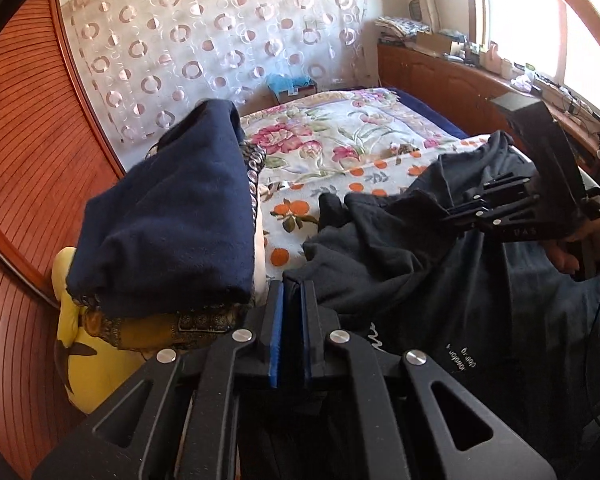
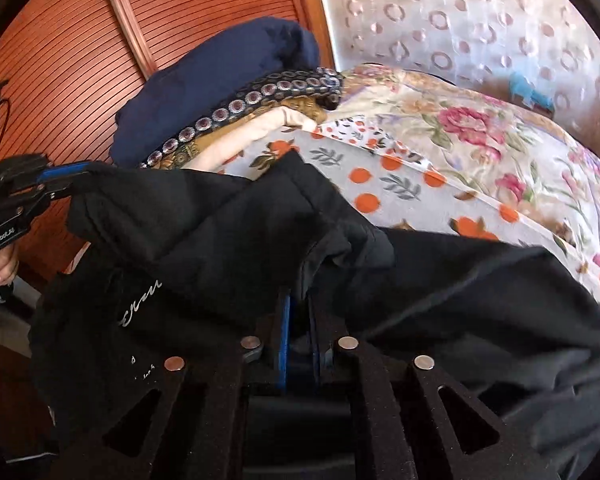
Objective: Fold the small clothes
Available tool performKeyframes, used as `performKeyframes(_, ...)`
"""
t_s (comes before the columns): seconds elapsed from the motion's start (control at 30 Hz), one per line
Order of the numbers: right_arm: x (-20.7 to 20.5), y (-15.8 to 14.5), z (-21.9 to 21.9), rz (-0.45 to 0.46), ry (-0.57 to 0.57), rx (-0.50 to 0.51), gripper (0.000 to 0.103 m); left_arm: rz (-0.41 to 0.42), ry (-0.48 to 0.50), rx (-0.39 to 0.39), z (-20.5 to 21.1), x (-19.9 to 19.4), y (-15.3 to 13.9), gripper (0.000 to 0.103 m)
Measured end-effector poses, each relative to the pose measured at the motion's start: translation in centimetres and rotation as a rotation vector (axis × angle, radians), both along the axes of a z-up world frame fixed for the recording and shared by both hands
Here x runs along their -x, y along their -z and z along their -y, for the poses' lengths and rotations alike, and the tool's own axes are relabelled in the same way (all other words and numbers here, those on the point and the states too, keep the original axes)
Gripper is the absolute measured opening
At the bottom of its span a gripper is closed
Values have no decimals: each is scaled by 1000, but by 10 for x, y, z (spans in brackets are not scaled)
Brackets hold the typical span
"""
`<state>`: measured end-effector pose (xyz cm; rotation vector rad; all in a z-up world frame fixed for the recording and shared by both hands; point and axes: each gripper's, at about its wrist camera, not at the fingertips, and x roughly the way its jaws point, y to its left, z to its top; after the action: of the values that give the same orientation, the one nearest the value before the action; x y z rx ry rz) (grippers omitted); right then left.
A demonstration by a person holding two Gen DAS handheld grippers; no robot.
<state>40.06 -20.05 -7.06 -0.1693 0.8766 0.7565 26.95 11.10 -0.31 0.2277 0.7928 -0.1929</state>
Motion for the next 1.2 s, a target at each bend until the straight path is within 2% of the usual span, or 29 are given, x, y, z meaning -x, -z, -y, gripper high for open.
performKeyframes(0.07,0,-10,6,16,7,-23,24,20,-2,12,1,0,-9,23)
performKeyframes(0.1,0,-15,9,24,15,-37,26,34,-2,19,1,2,-11,43)
performKeyframes(0.13,-1,-18,11,27,24,-48,30,53,1,33,2,1,-16,56)
performKeyframes(0.23,-7,-20,17,7,51,-82,34,79,18,79,6,-5,-28,63)
performKeyframes(0.33,-18,-5,13,-51,70,-78,36,93,22,102,17,-20,-31,63)
performKeyframes(0.43,-34,3,9,-104,94,-90,37,50,36,106,30,-47,-20,63)
performKeyframes(0.5,-37,7,7,-126,99,-98,44,7,41,93,39,-68,-6,63)
performKeyframes(0.67,-65,3,-1,-148,117,-106,48,-95,31,68,51,-103,26,53)
performKeyframes(0.8,-73,9,-10,-156,114,-69,48,-134,24,38,63,-119,42,48)
performKeyframes(0.93,-72,10,-10,-133,101,-43,47,-160,12,49,63,-130,51,42)
performKeyframes(1.07,-71,8,-11,-114,90,-25,19,-179,1,44,62,-138,57,37)
performKeyframes(1.13,-69,8,-12,-101,76,-17,12,-187,2,36,63,-139,60,36)
performKeyframes(1.2,-65,6,-13,-76,61,-9,10,-191,4,29,63,-140,63,35)
